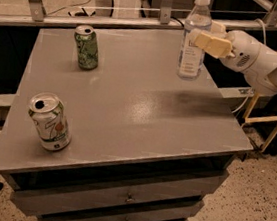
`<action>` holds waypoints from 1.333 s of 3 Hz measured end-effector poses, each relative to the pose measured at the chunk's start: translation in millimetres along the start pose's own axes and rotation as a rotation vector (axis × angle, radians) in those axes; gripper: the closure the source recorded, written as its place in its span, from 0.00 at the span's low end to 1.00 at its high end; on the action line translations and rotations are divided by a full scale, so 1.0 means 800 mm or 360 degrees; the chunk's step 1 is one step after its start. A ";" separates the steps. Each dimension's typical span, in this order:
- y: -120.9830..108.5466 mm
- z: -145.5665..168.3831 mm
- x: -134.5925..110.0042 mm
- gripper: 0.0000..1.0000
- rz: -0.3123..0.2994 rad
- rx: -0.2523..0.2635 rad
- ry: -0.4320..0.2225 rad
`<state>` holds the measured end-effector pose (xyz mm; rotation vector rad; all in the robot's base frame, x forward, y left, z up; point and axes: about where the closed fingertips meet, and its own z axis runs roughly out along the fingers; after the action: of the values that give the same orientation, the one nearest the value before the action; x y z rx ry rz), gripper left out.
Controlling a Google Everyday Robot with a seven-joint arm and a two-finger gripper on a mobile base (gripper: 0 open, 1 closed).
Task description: Place blue plastic bottle upright
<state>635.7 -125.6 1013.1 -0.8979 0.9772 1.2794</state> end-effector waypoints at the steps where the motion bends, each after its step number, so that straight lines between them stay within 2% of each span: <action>1: -0.011 -0.011 0.012 1.00 -0.0053 0.0012 -0.0023; 2: -0.018 -0.026 0.033 1.00 -0.0077 0.0043 -0.0026; 3: -0.025 -0.041 0.054 1.00 -0.0075 0.0079 -0.0075; 4: -0.028 -0.051 0.070 0.82 -0.0066 0.0107 -0.0130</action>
Offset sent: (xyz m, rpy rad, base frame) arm 0.0207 -0.0251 -0.0609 0.0146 -0.0411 -0.0787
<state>656.8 -146.4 946.3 -0.8044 0.9274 1.2317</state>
